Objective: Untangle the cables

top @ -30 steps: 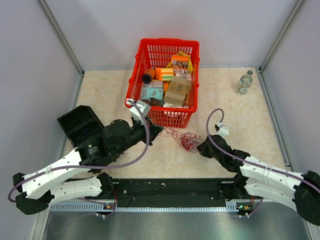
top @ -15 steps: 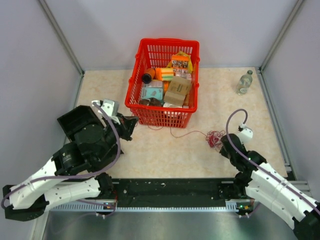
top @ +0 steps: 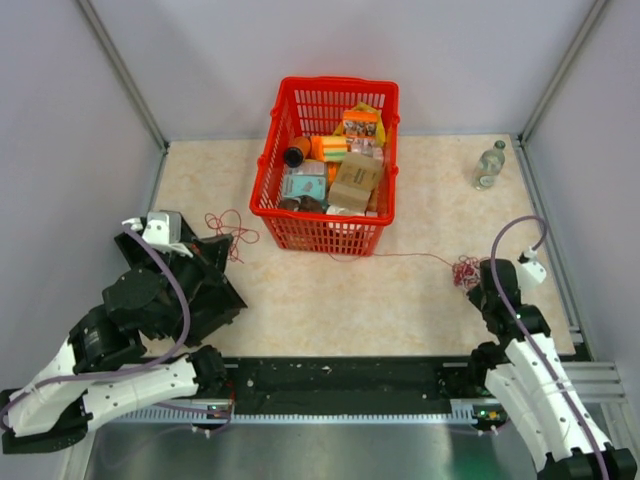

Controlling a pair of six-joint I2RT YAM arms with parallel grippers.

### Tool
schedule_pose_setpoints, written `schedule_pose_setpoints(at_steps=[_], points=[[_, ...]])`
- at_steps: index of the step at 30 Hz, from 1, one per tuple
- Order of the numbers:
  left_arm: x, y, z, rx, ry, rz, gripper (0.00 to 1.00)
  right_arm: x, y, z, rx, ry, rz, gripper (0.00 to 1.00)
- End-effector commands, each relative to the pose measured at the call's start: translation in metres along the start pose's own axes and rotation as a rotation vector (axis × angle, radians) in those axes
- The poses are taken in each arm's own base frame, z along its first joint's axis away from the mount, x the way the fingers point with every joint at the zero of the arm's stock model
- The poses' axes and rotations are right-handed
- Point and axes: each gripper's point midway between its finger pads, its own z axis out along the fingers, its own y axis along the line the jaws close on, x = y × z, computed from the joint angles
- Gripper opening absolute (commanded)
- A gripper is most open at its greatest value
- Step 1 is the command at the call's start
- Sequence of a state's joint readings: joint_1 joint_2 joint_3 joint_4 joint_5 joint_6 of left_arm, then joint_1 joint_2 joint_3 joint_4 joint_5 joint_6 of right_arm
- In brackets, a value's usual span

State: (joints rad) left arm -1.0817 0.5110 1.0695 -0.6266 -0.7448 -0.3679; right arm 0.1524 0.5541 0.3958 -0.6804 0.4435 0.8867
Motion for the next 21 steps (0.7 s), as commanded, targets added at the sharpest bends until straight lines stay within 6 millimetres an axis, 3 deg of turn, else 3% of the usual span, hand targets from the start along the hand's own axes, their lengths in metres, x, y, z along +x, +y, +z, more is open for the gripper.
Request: schedule_pose_setpoints(at_steps=[1,4,7,10,13,17,21], points=[[0.010,-0.026,0.000,0.140,0.032,0.011,0.00,-0.008,0.039,-0.010,-0.170,0.040,-0.089,0.00],[0.023,-0.045,0.006,0.220,0.057,0.019,0.00,0.002,0.034,-0.006,-0.157,0.062,-0.096,0.00],[0.031,-0.041,0.012,0.173,0.093,0.050,0.00,0.003,0.022,0.000,-0.109,0.055,-0.035,0.00],[0.035,-0.040,0.013,0.163,0.118,0.060,0.00,0.003,0.039,-0.006,-0.192,0.075,-0.065,0.02],[0.045,-0.065,0.011,0.299,0.139,0.058,0.00,0.016,0.060,-0.014,-0.275,0.148,-0.176,0.31],[0.076,-0.102,0.014,0.455,0.229,0.028,0.00,0.045,0.085,-0.040,-0.339,0.213,-0.351,0.85],[0.111,-0.125,0.020,0.541,0.311,-0.026,0.00,0.070,0.099,-0.064,-0.443,0.265,-0.442,0.85]])
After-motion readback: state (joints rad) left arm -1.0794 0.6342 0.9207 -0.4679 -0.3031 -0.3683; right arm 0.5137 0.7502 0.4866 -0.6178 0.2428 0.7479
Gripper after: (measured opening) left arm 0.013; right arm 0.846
